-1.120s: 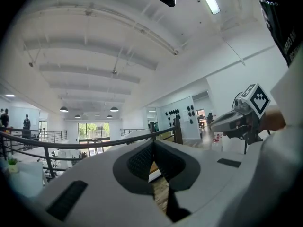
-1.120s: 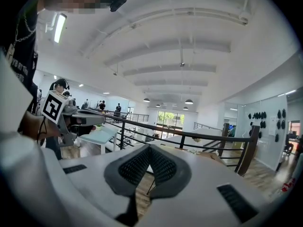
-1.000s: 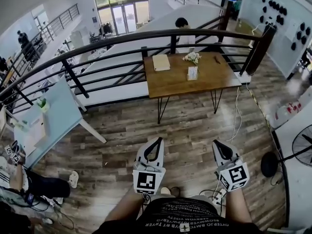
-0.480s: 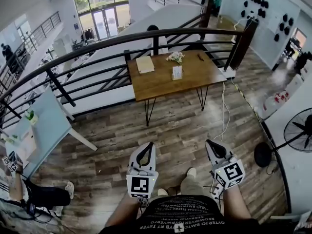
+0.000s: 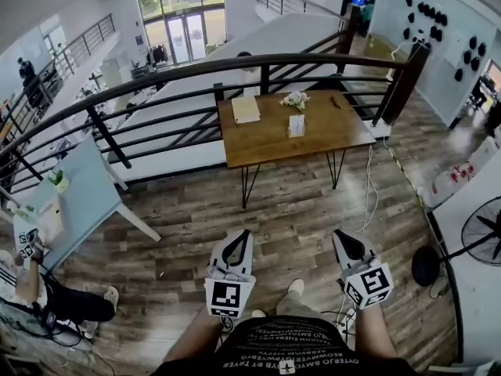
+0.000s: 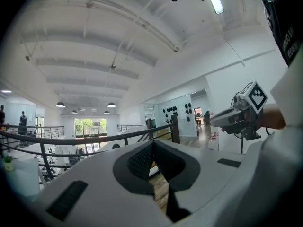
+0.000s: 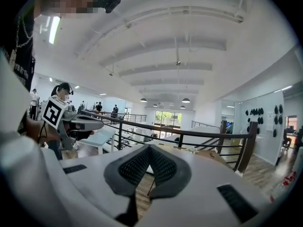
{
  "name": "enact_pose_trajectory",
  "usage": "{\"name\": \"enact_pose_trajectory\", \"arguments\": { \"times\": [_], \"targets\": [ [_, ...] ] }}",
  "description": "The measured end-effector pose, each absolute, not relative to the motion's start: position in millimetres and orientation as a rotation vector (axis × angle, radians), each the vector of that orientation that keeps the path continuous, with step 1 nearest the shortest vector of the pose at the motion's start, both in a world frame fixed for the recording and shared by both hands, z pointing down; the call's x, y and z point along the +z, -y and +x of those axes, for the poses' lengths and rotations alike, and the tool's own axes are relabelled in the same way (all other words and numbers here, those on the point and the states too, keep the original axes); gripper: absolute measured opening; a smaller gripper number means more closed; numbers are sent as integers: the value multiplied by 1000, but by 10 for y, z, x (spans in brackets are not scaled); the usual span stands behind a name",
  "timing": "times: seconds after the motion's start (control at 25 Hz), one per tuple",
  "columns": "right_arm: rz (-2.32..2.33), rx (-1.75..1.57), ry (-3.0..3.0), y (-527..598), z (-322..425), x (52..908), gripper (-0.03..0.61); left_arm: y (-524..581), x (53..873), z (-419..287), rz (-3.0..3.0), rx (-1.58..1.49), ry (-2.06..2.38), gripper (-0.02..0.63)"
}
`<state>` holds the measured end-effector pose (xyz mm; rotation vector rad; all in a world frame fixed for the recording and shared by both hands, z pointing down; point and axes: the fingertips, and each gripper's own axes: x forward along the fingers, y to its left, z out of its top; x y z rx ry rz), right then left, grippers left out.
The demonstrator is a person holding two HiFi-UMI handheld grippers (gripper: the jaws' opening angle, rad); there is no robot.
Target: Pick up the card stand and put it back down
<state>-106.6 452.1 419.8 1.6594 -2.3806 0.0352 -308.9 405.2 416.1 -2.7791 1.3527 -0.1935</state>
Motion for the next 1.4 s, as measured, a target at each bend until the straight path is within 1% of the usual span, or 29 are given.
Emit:
{"name": "enact_pose_trajectory", "arguments": {
  "times": [0.36, 0.96, 1.4],
  "targets": [
    [1666, 83, 2386, -4063, -709, 4270, 15, -3595, 4185, -2793, -2779, -229, -1376, 24],
    [1622, 73, 2396, -3105, -18, 4383, 15, -2683, 4221, -2185, -2740, -223, -1461, 23],
    [1581, 52, 2457, -2535, 685, 4340, 15, -2147, 4079, -1624, -2665, -232, -1556, 23]
  ]
}}
